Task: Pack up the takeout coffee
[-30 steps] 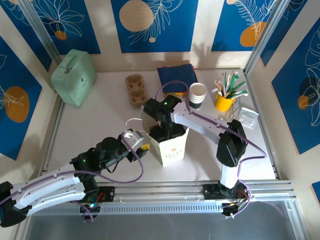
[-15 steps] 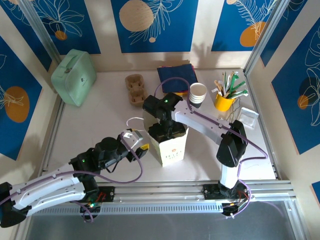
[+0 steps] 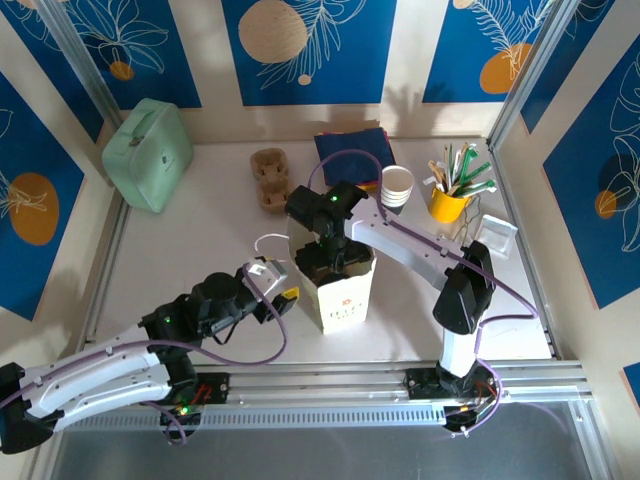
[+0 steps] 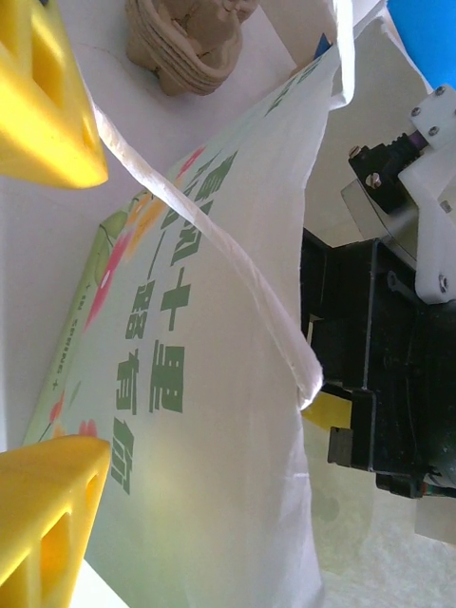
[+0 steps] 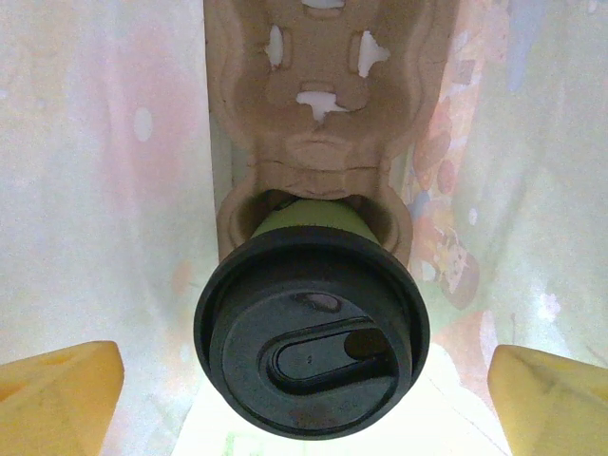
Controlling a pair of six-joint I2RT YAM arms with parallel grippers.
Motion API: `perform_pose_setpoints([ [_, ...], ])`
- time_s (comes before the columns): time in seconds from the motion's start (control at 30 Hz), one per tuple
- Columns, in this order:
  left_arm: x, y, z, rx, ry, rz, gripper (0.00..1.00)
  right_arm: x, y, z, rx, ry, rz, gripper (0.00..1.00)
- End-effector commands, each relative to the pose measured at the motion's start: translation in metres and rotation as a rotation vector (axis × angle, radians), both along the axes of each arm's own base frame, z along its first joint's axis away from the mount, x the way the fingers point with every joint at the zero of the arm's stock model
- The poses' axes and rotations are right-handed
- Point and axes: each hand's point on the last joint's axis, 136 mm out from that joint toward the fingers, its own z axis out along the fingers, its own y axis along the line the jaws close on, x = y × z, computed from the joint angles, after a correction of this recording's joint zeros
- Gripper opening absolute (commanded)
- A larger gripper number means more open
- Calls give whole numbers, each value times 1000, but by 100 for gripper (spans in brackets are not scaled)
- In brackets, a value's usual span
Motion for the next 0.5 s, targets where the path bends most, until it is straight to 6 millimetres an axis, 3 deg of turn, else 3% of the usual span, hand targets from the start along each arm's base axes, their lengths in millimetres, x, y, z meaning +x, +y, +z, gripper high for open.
perform_pose_setpoints([
  [0.0, 0, -1, 17, -23, -28, -3, 70, 0, -2, 18, 22, -17, -1, 98],
  [0.47, 0, -1, 20, -20, -30, 1, 69, 7, -2, 33, 41, -47, -15, 91],
])
